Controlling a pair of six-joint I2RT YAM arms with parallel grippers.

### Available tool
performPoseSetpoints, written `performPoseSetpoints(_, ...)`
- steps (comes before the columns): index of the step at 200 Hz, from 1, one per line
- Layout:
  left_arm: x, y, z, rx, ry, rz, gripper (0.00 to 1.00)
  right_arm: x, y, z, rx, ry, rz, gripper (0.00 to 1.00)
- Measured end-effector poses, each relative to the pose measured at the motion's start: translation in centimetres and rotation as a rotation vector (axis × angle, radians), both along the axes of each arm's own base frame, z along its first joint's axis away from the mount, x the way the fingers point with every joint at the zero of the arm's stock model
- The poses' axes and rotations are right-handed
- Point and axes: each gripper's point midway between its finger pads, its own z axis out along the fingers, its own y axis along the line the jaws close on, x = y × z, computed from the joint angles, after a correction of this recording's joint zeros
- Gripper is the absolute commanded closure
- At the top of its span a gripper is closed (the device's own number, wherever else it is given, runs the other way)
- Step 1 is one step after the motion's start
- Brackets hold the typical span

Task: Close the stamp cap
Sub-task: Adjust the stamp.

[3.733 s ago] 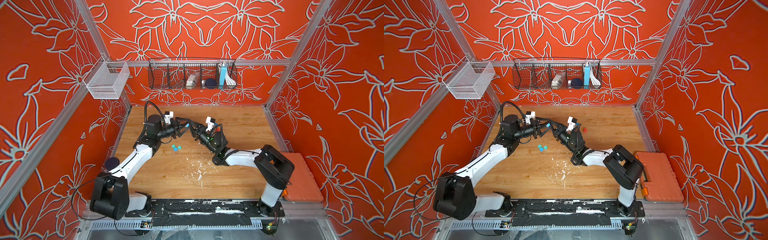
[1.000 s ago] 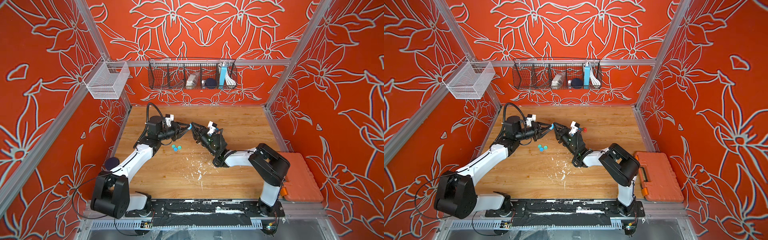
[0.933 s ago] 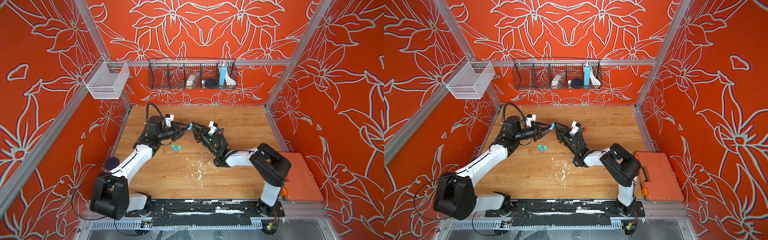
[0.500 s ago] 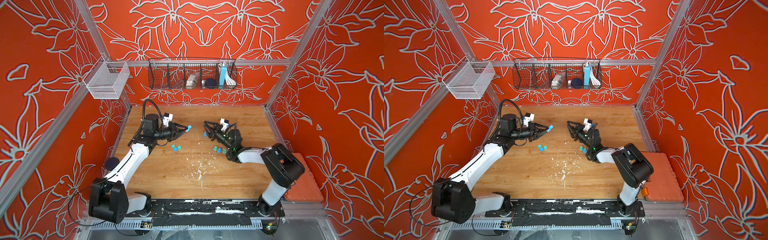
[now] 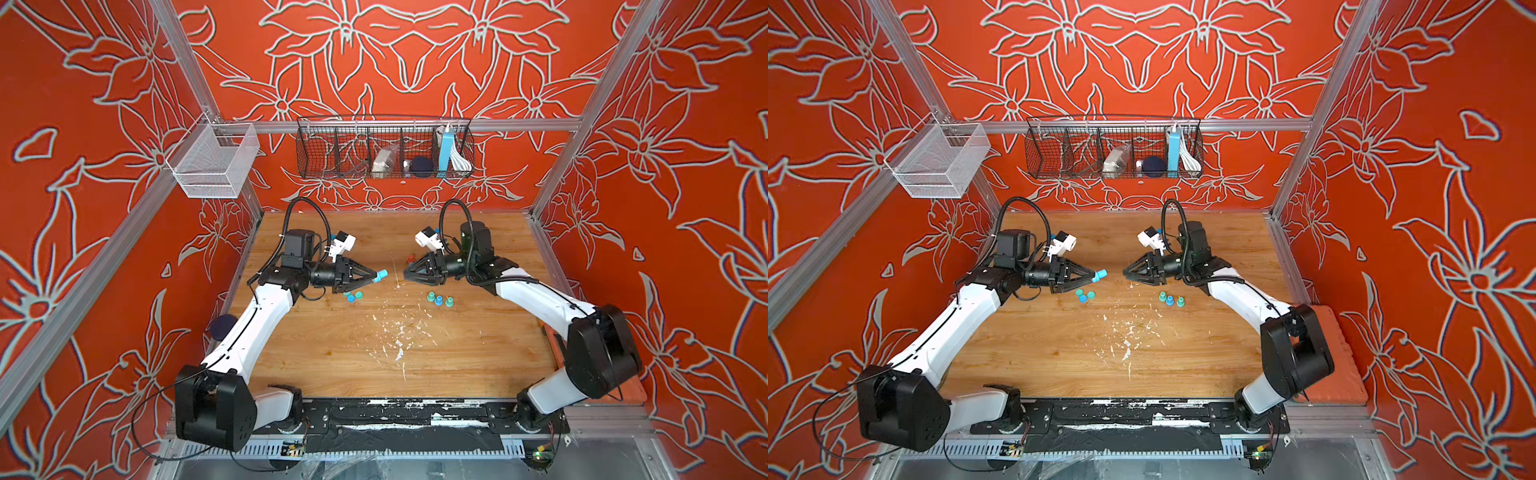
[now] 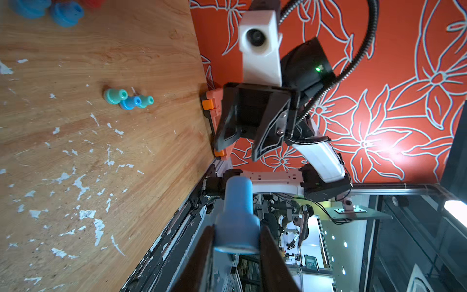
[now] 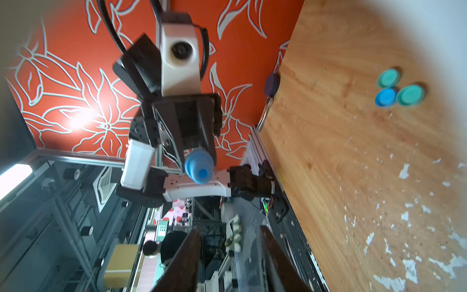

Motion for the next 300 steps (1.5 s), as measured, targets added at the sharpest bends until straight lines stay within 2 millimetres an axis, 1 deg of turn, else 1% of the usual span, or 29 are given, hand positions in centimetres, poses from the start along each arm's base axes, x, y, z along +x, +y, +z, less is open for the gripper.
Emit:
performPoseSetpoints(10,-0.2,-0.1,0.1,-0.01,-0.001,-0.013,0.73,-0.6,-0.1,-0.5,-0.009,0.021,0.028,0.6)
performPoseSetpoints(25,-0.4,-0.1,0.3,-0.019,0.001,-0.025,0.73,-0.9,0.2,-0.8,-0.016,0.036,0.058,0.61)
performPoseSetpoints(71,-0.6,-0.1,0.4,-0.027,0.004,-0.035,0.73,-1.4,1.5,0.2,-0.001,0.011,0.109,0.61)
performPoseSetpoints(90,-0.6,-0.1,0.4,-0.027,0.004,-0.035,0.73,-1.2,1.9,0.7,0.013,0.008,0.107,0.61)
performPoseSetpoints(126,-0.6,-0.1,0.3,-0.027,0.005,-0.035,0.73,-0.2,2.7,2.5,0.062,-0.021,0.092,0.61)
performPoseSetpoints(154,-0.5,-0.2,0.2,-0.027,0.009,-0.036,0.73,0.3,3.7,2.7,0.078,-0.008,0.095,0.61)
performPoseSetpoints(201,-0.2,-0.2,-0.1,-0.027,0.02,-0.035,0.73,-0.2,5.1,2.7,0.089,0.011,0.125,0.64)
performPoseSetpoints(227,-0.1,-0.2,-0.2,-0.026,0.023,-0.035,0.74,-0.3,5.4,2.6,0.089,0.017,0.131,0.68)
performPoseSetpoints(277,0.1,-0.3,-0.4,-0.029,0.028,-0.039,0.73,-0.2,5.5,2.5,0.087,0.029,0.131,0.82)
performPoseSetpoints(286,0.1,-0.3,-0.4,-0.03,0.027,-0.04,0.71,-0.1,5.5,2.5,0.088,0.028,0.13,0.84)
performPoseSetpoints(294,0.2,-0.3,-0.5,-0.03,0.025,-0.04,0.66,-0.1,5.5,2.5,0.088,0.027,0.13,0.85)
performPoseSetpoints(300,0.2,-0.3,-0.5,-0.029,0.026,-0.04,0.6,-0.1,5.5,2.5,0.089,0.026,0.131,0.85)
